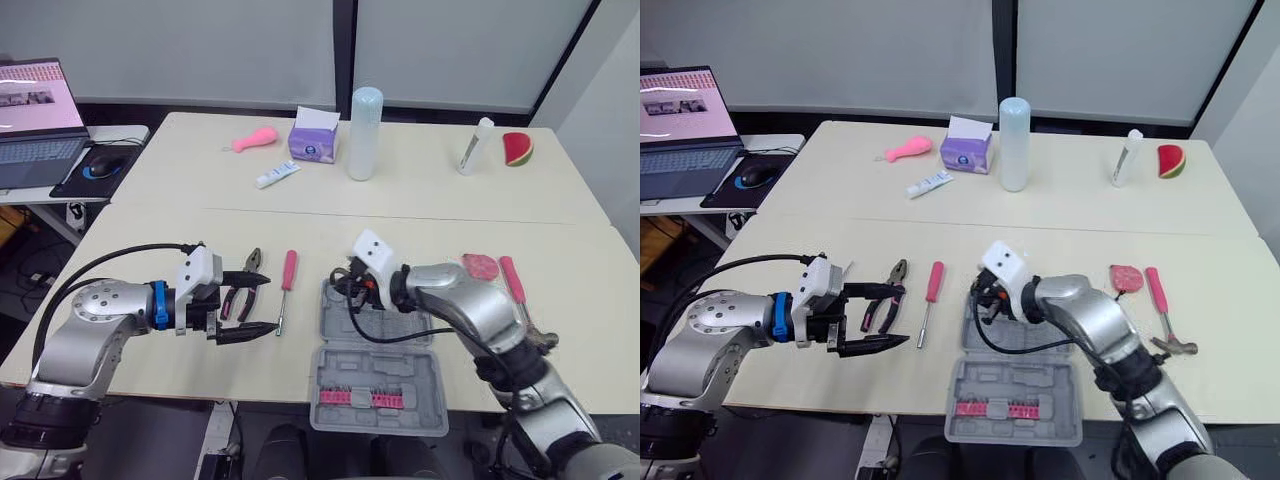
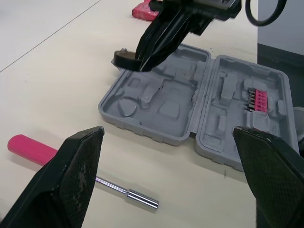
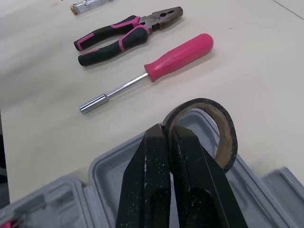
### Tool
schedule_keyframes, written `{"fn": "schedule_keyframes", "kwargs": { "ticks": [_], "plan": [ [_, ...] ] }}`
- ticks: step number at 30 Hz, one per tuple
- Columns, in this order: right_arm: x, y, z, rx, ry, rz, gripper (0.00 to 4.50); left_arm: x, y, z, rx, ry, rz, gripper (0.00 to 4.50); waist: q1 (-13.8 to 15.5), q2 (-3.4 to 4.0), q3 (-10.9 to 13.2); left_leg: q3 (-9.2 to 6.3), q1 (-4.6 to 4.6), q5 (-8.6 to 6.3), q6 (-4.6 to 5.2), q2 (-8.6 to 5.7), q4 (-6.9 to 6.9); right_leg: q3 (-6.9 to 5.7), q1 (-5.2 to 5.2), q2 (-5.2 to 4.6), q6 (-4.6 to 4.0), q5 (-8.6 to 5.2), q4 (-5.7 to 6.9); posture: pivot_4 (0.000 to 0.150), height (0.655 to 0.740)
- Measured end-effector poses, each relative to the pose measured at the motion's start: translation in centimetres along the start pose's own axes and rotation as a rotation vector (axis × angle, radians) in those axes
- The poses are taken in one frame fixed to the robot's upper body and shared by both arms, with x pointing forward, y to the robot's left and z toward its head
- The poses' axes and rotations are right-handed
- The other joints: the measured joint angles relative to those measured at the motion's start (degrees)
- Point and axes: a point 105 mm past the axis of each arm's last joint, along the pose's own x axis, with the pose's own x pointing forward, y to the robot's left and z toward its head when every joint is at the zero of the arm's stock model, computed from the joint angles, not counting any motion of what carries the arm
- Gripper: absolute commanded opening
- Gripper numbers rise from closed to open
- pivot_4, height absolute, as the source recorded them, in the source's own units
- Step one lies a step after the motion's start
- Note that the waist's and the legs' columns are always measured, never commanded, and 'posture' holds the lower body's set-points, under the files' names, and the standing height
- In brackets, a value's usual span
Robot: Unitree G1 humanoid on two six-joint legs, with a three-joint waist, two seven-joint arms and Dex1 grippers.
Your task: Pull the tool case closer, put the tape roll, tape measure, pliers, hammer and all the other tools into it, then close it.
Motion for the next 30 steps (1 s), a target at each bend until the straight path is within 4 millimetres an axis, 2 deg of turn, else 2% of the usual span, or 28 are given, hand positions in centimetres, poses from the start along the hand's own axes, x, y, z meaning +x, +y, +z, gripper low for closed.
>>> {"fn": "schedule_keyframes", "kwargs": {
  "ticks": [3,7,12,17,30],
  "plan": [
    [1.4,-0.2,-0.8,0.016,0.030,0.017,0.01,-0.1,0.1,-0.1,0.001,0.007,0.011,4.50,-0.22,0.00,0.00,0.06,0.00,0.00,0.00,0.02,0.00,0.04,-0.15,0.00,0.00,0.00,0.19,0.150,0.7002],
    [2.4,-0.6,-1.0,-0.008,0.052,0.030,0.01,-0.1,-0.1,0.0,0.016,0.011,0.011,4.50,-0.36,0.00,0.00,0.12,-0.03,0.01,0.00,0.09,0.00,0.05,-0.42,0.04,0.00,0.00,0.47,0.150,0.7002],
    [3.1,-0.5,-1.2,-0.005,0.061,0.061,0.01,-0.1,-0.3,0.2,0.030,0.017,0.003,4.50,-0.38,0.00,0.00,0.15,-0.03,0.01,0.01,0.13,-0.01,0.07,-0.46,0.06,0.00,0.00,0.51,0.150,0.7002],
    [3.6,-0.6,-2.0,0.000,0.088,0.070,0.01,-0.2,-0.3,0.1,0.035,0.022,0.002,4.50,-0.36,0.00,0.00,0.15,-0.05,0.01,0.00,0.13,-0.01,0.06,-0.48,0.05,0.00,0.00,0.51,0.150,0.7002],
    [4.1,-1.2,-2.0,-0.021,0.099,0.080,0.01,-0.2,-0.4,0.0,0.034,0.024,0.002,4.50,-0.41,0.01,0.00,0.17,-0.04,0.01,0.01,0.15,-0.01,0.05,-0.51,0.06,0.00,0.00,0.53,0.150,0.7002]
  ]
}}
